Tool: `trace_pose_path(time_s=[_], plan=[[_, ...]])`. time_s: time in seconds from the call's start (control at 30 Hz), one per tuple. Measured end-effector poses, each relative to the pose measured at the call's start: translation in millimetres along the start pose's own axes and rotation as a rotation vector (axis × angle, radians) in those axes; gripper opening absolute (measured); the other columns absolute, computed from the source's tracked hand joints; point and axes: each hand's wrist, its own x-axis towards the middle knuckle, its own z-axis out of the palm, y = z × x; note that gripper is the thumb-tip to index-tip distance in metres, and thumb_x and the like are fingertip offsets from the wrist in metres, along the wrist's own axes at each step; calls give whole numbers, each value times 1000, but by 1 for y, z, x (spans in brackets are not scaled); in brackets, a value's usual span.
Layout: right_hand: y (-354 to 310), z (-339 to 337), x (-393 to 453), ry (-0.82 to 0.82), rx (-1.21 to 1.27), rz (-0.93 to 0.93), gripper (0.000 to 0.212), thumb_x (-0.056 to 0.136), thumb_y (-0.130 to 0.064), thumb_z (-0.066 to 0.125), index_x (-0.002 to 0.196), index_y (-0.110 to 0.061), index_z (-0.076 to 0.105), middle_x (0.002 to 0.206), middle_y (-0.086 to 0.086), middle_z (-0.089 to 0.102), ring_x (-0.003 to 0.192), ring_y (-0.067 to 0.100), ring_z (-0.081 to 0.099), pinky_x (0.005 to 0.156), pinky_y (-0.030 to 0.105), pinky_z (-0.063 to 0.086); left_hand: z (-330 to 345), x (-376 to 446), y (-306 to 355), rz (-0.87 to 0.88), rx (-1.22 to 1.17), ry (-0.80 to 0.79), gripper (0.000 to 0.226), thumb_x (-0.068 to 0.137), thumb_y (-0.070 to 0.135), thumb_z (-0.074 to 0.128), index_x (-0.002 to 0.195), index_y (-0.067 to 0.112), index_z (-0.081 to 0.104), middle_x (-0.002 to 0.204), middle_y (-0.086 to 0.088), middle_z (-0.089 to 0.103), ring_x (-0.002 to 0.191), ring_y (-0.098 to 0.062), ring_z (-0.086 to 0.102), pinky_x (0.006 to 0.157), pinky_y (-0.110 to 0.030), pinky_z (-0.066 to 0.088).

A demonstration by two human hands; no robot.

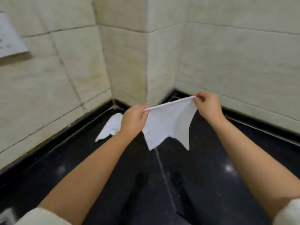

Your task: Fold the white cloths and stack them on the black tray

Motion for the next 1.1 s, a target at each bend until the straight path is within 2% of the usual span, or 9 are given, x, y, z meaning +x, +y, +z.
trace_pose_path(time_s=[0.13,0.27,0.37,0.5,0.6,0.7,0.83,0.97,1.1], plan=[[64,-100,-46,177,-144,89,21,89,-5,50,101,4,66,105,25,65,100,35,58,76,30,37,56,8,87,175,-160,-87,27,83,13,49,95,2,71,89,-18,70,83,-34,65,72,-30,39],[122,-153,-130,98,-347,69,15,83,4,55,89,8,68,92,27,68,87,40,64,79,39,48,114,-32,126,336,-165,-328,22,91,11,54,105,5,70,102,-13,71,97,-32,63,81,-33,46],[170,-158,-203,-140,-449,51,13,73,-2,57,74,4,69,75,23,70,70,39,67,70,42,55,148,-73,134,378,-164,-566,23,92,11,53,108,6,69,108,-11,69,103,-26,61,89,-32,45],[215,-146,-279,-601,-421,239,13,84,-8,57,87,-3,69,90,16,70,87,34,64,79,37,51,175,-115,137,453,-32,-1077,25,94,15,48,107,6,68,111,-9,67,106,-24,60,91,-31,44],[230,-140,-303,-865,-309,369,14,88,-12,52,92,-6,65,86,3,62,83,20,57,74,27,42,189,-133,135,411,49,-1416,25,95,14,47,105,3,67,115,-9,66,105,-21,59,96,-32,44],[242,-142,-305,-971,-181,500,15,88,-12,54,97,-12,66,81,-10,54,81,9,51,67,12,36,201,-136,138,354,79,-1573,20,94,12,45,92,5,64,100,-11,66,85,-15,55,79,-22,45],[261,-146,-287,-905,-99,545,15,88,-11,54,95,-10,67,82,-9,55,75,5,51,63,6,36,214,-117,142,262,100,-1494,23,94,16,48,111,12,62,102,0,60,86,-7,50,76,-17,38],[285,-140,-255,-625,-149,526,16,89,-9,52,94,-5,67,83,-4,56,77,12,51,61,9,36,233,-95,148,48,17,-1106,15,92,16,53,100,13,65,91,1,60,82,-10,56,71,-19,43],[302,-125,-230,-459,-218,511,18,91,-12,51,98,-3,65,95,6,58,85,18,52,74,23,41,253,-85,155,-33,57,-937,17,92,16,51,98,10,66,96,-8,66,88,-21,61,78,-32,48]])
